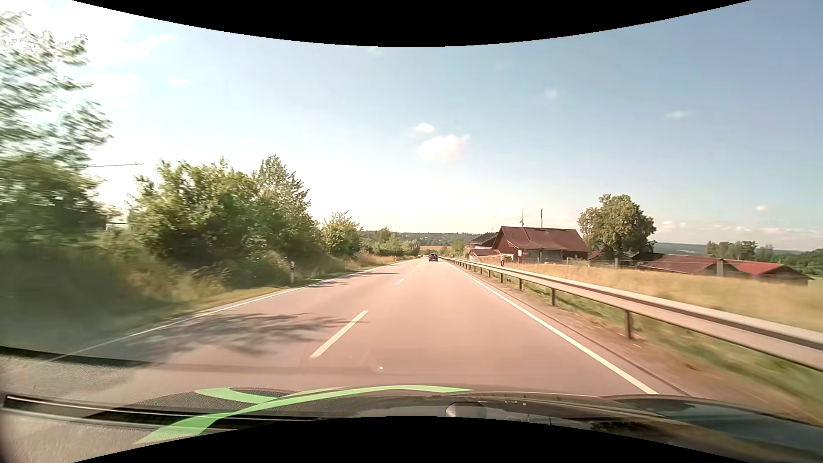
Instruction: Follow the waypoints while adhering to traffic rules and regulations
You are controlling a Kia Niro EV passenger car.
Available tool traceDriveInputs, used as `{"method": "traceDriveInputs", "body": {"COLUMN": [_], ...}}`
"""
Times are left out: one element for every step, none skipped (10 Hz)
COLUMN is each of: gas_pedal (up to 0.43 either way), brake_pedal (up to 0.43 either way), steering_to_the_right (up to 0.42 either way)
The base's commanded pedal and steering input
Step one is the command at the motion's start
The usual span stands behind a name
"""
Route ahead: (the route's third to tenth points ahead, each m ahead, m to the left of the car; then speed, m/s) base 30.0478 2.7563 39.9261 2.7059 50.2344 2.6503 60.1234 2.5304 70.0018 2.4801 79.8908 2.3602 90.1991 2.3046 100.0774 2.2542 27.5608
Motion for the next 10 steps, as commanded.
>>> {"method": "traceDriveInputs", "body": {"gas_pedal": [0.177,0.169,0.157,0.079,0.028,0.028,0.0,0.0,0.0,0.0], "brake_pedal": [0.0,0.0,0.0,0.0,0.0,0.0,0.0,0.0,0.0,0.0], "steering_to_the_right": [0.001,0.001,0.001,0.001,0.001,0.001,0.001,0.0,0.0,0.001]}}
